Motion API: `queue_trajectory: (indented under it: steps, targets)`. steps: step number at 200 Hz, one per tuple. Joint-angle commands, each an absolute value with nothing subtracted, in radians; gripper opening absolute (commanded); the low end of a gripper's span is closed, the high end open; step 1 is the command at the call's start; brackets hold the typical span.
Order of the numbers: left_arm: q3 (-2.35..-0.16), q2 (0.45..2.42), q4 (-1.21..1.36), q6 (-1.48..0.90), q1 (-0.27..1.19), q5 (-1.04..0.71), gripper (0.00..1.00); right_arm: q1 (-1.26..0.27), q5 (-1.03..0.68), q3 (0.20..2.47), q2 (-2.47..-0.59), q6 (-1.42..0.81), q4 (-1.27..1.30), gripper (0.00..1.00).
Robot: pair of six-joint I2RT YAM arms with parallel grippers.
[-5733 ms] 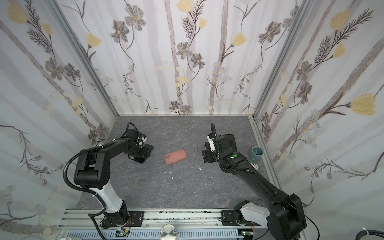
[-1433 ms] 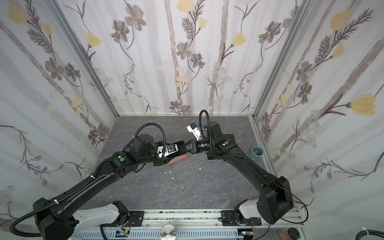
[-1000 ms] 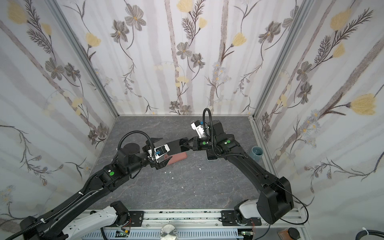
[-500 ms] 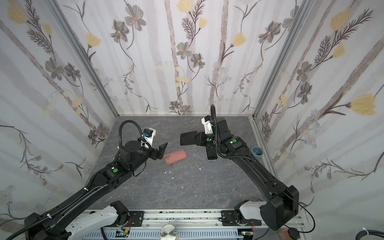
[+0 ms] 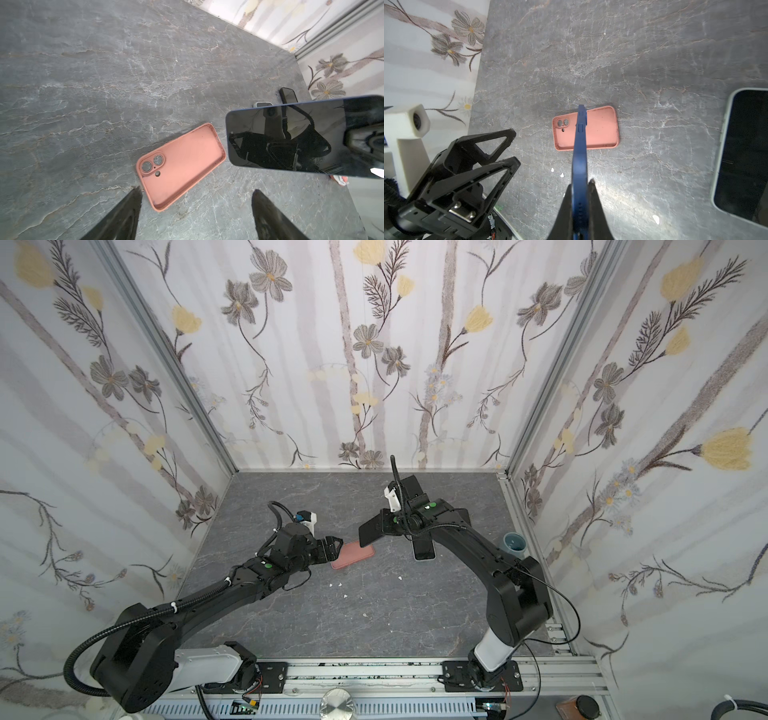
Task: Put the phone into the phone case
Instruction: 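Carry the phone over the pink case with the right gripper while the left gripper follows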
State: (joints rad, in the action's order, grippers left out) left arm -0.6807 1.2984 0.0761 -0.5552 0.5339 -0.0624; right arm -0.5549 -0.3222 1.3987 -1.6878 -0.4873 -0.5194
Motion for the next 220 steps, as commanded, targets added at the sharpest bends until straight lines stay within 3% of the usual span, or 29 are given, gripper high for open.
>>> queue_trajectory:
  steps: [1, 76, 187, 220]
  targets:
    - [-0.683, 1.322, 0.130, -0.607, 0.503, -0.127, 0.83, -0.557, -0.360, 1.444, -1.746, -0.444, -0.519, 0.00]
    - [-0.629, 1.390, 0.188, -0.622, 0.471, -0.176, 0.86, -0.576, -0.354, 1.374, -1.801, -0.428, -0.535, 0.00]
    - [-0.612, 1.526, 0.263, -0.624, 0.478, -0.324, 0.83, -0.558, -0.350, 1.093, -1.602, -0.579, -0.432, 0.00]
    - [-0.610, 1.533, 0.269, -0.626, 0.493, -0.353, 0.82, -0.556, -0.440, 1.036, -1.535, -0.640, -0.301, 0.00]
